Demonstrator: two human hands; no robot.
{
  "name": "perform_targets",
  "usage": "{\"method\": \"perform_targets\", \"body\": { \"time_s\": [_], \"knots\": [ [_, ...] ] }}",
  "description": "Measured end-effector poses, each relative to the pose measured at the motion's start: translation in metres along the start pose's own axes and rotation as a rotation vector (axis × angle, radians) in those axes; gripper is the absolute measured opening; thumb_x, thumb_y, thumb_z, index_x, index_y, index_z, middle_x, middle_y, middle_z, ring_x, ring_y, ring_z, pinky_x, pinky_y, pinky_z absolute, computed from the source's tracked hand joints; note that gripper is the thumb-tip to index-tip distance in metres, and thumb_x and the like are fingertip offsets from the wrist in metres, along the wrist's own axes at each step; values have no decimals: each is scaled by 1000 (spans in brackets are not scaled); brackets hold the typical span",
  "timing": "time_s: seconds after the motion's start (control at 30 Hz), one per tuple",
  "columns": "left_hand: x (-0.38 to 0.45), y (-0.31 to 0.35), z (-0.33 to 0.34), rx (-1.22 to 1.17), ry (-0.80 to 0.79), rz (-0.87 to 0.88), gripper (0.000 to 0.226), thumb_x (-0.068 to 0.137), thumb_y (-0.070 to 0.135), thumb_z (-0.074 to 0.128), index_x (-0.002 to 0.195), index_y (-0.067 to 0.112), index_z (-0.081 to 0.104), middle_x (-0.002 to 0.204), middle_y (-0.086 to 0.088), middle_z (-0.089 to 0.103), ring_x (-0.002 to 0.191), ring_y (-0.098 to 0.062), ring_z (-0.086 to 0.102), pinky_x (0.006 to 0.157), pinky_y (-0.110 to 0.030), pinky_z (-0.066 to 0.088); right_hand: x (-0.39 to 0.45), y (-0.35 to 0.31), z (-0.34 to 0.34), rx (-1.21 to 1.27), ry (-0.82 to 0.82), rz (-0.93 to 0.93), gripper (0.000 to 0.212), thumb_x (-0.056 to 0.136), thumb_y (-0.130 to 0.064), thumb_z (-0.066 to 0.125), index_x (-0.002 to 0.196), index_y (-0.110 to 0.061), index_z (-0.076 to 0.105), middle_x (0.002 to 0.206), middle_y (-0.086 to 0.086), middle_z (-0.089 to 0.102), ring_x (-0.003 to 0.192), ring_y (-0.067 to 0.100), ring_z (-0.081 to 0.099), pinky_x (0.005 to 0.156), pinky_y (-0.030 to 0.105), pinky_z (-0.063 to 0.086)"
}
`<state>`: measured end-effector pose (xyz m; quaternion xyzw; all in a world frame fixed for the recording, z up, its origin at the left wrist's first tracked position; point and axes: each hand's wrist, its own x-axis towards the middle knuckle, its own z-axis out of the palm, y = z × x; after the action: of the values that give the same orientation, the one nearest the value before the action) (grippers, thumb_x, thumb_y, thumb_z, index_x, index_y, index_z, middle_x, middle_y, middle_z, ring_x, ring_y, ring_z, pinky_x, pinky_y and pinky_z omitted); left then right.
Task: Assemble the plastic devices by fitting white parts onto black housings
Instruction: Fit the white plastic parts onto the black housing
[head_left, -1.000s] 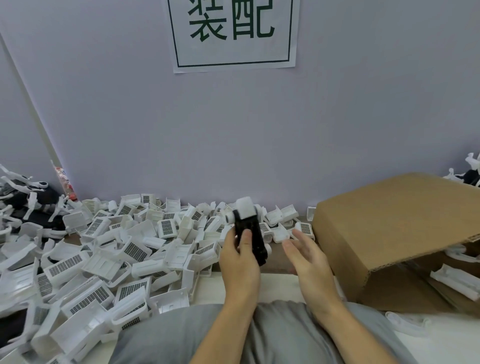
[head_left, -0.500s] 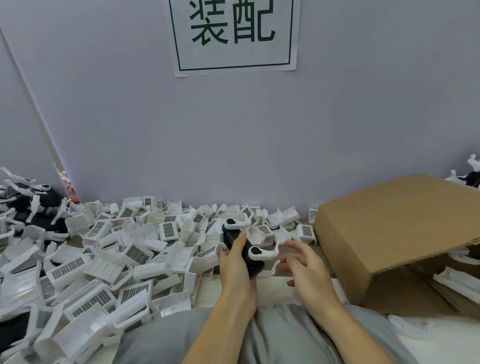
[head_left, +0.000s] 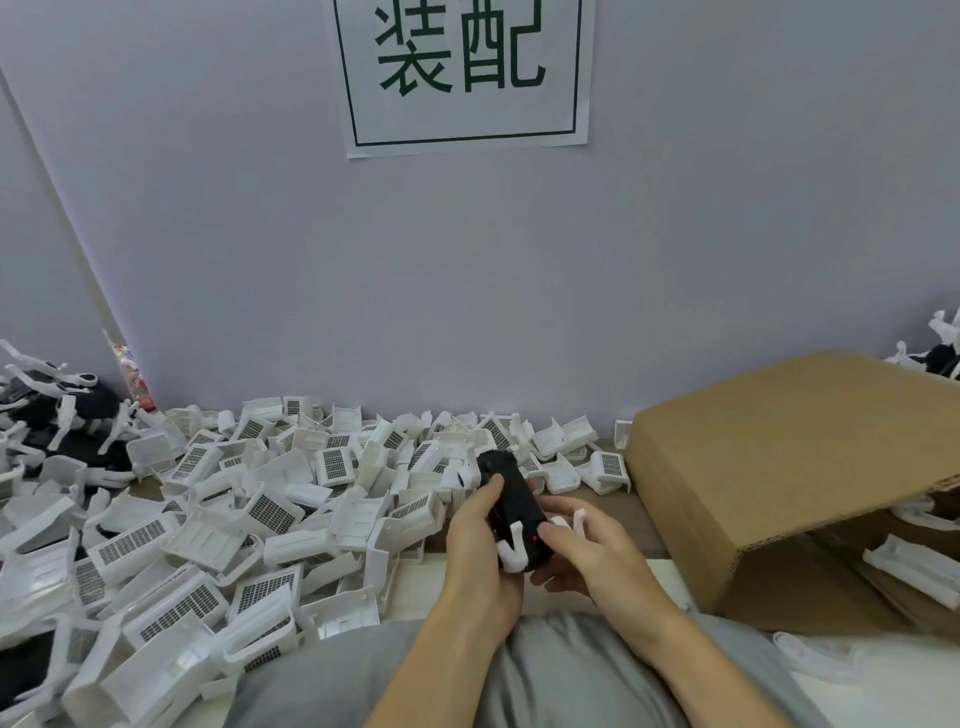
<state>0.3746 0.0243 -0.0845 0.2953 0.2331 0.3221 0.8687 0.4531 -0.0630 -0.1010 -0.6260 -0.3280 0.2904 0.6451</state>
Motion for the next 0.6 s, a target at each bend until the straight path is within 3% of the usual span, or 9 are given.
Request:
{"method": "perform_targets", "body": {
  "time_s": [0.1,0.17,0.3,0.47,0.6],
  "knots": [
    [2,-1,1,14,-24,59,28,101,22,54,114,2,67,90,-11,76,84,-31,66,79,-42,53,-2,-1,1,17,-65,41,14,98,-18,58,110,-20,66,92,11,75,68,27,70,64,31,52],
    [2,-1,1,25,-30,77,30,101,23,54,123,5,64,95,-10,77,93,-30,64,78,-39,50,-3,-3,2,6,-95,52,13,99,-20,58,109,-19,66,92,12,74,66,28,69,61,30,51],
    [1,-2,1,80,-59,103,24,101,25,55,118,13,66,95,-8,77,87,-27,64,64,-34,54,-2,-2,2,-5,-80,52,12,99,-17,57,108,-14,65,84,11,70,60,24,63,65,35,48],
    [-1,-4,2,63,-60,106,21,103,20,50,117,15,65,98,-13,76,91,-31,64,68,-38,54,0,-1,2,48,-62,51,13,96,-4,54,99,-11,64,64,0,60,51,16,49,53,29,40],
    [-2,-3,3,72,-62,124,20,103,20,50,115,15,65,96,-13,76,86,-30,64,64,-36,54,1,1,2,44,-70,34,13,91,-6,57,98,-13,65,67,0,60,53,15,48,53,28,40]
  ]
}}
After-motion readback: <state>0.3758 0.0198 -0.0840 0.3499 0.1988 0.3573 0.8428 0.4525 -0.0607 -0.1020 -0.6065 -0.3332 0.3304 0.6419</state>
